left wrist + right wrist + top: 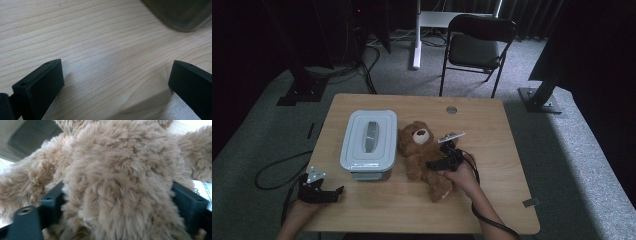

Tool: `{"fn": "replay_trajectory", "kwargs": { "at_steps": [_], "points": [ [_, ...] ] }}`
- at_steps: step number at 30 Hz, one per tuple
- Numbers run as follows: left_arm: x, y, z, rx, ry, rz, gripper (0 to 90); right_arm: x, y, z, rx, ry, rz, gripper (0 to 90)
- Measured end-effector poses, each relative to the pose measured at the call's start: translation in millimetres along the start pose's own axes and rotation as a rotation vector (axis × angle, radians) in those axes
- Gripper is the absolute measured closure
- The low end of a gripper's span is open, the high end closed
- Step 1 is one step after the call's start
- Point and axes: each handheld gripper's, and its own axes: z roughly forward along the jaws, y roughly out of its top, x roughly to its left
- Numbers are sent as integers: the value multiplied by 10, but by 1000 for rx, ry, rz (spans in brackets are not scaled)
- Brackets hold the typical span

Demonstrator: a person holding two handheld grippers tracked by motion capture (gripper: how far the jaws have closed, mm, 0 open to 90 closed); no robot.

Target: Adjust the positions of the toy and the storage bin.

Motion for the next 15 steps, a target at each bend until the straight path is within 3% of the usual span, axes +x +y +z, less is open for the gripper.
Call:
{"fn": "replay_trajectory", "kwargs": {
  "at_steps": [3,8,12,15],
  "points": [
    [-4,-1,-1,0,1,0,6,11,3,-9,0,-5,-3,301],
    [-6,-1,-1,0,1,0,6,1,-32,-60,-45,-4,2,515],
    [-5,-1,-1,0,1,0,6,3,-39,-115,-78,-14,8,593],
    [-5,-1,-2,0,1,0,6,-14,-24,-188,-113,-18,37,636]
  ]
}}
